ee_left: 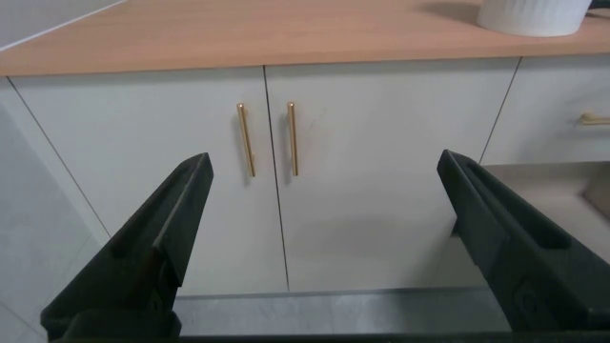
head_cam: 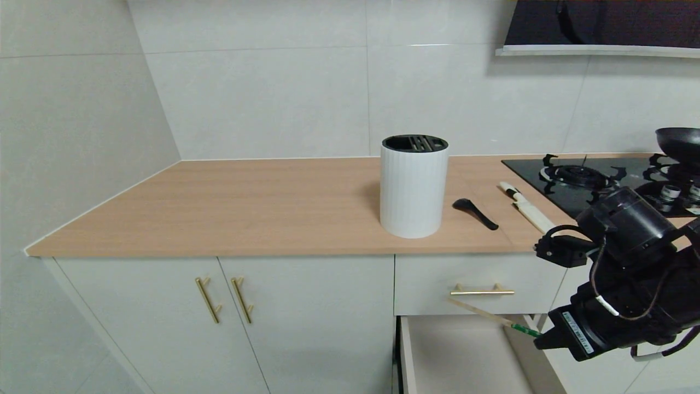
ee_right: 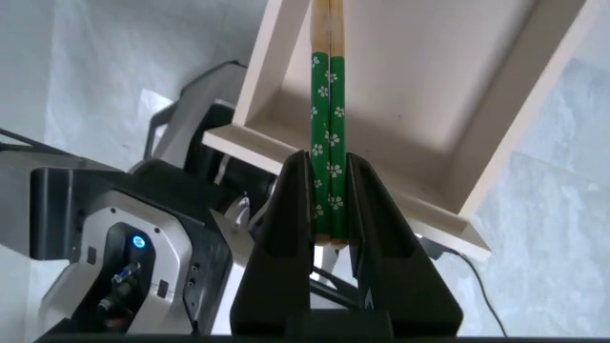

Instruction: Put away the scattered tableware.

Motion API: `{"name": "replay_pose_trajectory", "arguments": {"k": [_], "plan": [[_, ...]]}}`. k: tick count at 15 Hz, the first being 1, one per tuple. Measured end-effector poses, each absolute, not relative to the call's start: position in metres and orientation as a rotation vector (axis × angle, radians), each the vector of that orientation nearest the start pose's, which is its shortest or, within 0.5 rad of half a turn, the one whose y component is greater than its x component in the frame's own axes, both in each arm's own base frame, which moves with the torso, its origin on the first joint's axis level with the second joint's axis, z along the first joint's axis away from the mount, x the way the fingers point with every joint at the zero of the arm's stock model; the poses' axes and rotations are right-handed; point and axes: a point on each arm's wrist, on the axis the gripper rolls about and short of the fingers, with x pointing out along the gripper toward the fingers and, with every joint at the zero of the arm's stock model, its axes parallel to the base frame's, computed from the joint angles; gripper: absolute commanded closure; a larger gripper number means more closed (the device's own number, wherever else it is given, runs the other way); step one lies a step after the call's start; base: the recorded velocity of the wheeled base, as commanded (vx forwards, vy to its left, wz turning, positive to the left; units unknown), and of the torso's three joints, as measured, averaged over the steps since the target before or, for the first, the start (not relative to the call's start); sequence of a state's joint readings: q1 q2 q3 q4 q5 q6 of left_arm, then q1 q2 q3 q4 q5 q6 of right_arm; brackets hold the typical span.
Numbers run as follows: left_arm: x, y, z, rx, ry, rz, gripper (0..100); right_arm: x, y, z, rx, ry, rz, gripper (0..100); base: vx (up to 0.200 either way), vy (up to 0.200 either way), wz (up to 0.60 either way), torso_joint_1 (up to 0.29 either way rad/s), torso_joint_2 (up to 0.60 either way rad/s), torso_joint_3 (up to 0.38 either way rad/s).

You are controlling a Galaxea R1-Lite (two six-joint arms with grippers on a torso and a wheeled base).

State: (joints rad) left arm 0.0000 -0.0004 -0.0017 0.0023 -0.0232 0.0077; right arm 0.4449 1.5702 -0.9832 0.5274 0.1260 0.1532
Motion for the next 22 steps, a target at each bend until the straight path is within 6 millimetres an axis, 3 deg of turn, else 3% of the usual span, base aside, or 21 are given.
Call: {"name": "replay_pose_trajectory", "arguments": {"k": [17, 22], "plan": [[-0.023, -0.001, 0.076, 0.008, 0.0, -0.023, 0, 0.218, 0.107, 0.162, -0.066, 1.181, 0.388, 100, 0.0, 0.0, 0.0, -0.159, 0.46, 0.302], [-0.023, -0.001, 0.076, 0.008, 0.0, -0.023, 0, 0.219, 0.107, 0.162, -0.065, 1.179, 0.388, 100, 0.0, 0.0, 0.0, -0.021, 0.1, 0.071]]}}
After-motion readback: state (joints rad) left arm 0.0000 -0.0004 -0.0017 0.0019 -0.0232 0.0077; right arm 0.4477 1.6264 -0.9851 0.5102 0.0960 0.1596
